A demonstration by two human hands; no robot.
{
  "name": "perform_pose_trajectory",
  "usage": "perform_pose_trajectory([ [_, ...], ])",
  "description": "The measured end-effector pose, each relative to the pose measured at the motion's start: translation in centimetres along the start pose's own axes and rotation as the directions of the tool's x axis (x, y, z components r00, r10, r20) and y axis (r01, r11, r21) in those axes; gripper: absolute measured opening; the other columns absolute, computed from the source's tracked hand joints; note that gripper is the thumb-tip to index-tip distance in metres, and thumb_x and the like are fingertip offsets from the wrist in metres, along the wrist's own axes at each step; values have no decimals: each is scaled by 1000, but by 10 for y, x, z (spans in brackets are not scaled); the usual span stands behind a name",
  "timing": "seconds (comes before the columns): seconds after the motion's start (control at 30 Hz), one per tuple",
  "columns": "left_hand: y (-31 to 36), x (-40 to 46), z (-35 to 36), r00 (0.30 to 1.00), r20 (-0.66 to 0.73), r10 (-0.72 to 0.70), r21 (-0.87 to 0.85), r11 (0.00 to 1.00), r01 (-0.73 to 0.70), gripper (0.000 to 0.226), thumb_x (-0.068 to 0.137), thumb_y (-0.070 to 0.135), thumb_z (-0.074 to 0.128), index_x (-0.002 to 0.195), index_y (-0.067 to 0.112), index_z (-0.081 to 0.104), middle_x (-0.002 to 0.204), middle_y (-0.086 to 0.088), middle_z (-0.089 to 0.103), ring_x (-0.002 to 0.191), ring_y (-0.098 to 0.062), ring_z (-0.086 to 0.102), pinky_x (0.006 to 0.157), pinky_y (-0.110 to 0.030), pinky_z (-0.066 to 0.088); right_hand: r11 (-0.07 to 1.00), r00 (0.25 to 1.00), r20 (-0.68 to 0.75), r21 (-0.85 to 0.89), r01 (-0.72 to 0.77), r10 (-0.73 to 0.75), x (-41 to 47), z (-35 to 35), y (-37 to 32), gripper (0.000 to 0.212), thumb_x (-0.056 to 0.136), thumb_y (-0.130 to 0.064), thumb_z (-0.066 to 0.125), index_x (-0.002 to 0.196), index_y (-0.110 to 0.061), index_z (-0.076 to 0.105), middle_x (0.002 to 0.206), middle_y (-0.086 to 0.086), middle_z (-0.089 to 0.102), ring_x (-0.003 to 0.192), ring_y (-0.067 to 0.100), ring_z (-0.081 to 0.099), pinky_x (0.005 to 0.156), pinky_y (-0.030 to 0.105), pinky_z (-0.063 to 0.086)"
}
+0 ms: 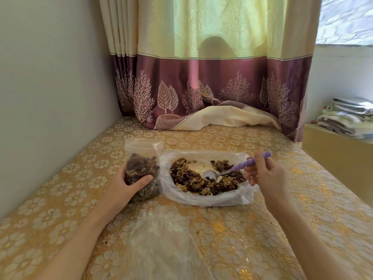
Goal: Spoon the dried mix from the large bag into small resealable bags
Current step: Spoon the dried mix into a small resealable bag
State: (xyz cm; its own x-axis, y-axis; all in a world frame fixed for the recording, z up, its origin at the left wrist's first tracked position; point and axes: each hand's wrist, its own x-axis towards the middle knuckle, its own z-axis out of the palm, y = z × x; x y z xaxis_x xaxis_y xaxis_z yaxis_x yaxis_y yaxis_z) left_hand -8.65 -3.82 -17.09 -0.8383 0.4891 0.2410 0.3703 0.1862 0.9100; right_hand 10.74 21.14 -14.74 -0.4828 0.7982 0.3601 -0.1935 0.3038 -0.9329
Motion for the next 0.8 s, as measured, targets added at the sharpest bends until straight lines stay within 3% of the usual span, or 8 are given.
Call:
perform_pose_trajectory([
  [0.2,0,1,1,1000,-4,3,-34,999,-3,71,55,53,71,119,38,45,103,26,54,92,10,49,72,-14,39,995,995,25,22,-95,95,-4,7,3,39,99,-26,47,72,-4,63,58,6,69,47,13,58,41,19,46],
  [0.3,-1,1,1,1000,-3,7,-20,1000,-7,72,55,54,71,119,39,43,103,27,53,93,10,48,73,-15,39,990,990,32,30,-138,138,-4,9,5,39,100,-25,46,74,-2,63,63,10,71,50,15,60,44,20,48],
  [0.47,-2,2,-1,1000,21,3,-2,1000,-3,83,55,54,73,129,30,45,112,16,57,103,-5,55,87,-27,45,984,984,12,35,-176,175,-6,12,5,41,101,-27,44,81,3,64,73,19,72,54,19,61,50,25,51],
  [0.53,-2,1,-1,1000,23,-3,-5,1000,3,85,55,54,73,131,28,45,114,13,58,105,-10,55,90,-30,45,980,982,-31,79,-182,185,-6,12,2,41,101,-27,44,77,1,63,65,14,71,49,14,60,45,20,50],
  [0.6,-1,1,-1,1000,20,-2,-5,1000,2,81,55,53,73,128,30,45,110,17,57,103,-7,54,84,-24,44,976,980,-70,123,-178,188,-5,10,-2,41,101,-25,45,70,-3,62,55,6,68,43,9,58,42,16,48],
  [0.7,0,1,-1,1000,24,-3,-14,1000,4,81,56,52,73,128,28,46,113,13,59,104,-10,55,90,-30,45,974,982,-67,152,-166,178,-4,10,-7,48,101,-23,44,60,-8,64,53,4,68,42,7,57,42,14,47],
  [0.8,1,0,-1,1000,19,4,-12,1000,-4,79,56,51,73,126,28,47,111,15,58,101,-7,54,85,-26,44,981,985,-55,110,-159,166,-2,13,-14,61,101,-25,43,48,-17,71,51,2,66,44,7,58,44,14,48],
])
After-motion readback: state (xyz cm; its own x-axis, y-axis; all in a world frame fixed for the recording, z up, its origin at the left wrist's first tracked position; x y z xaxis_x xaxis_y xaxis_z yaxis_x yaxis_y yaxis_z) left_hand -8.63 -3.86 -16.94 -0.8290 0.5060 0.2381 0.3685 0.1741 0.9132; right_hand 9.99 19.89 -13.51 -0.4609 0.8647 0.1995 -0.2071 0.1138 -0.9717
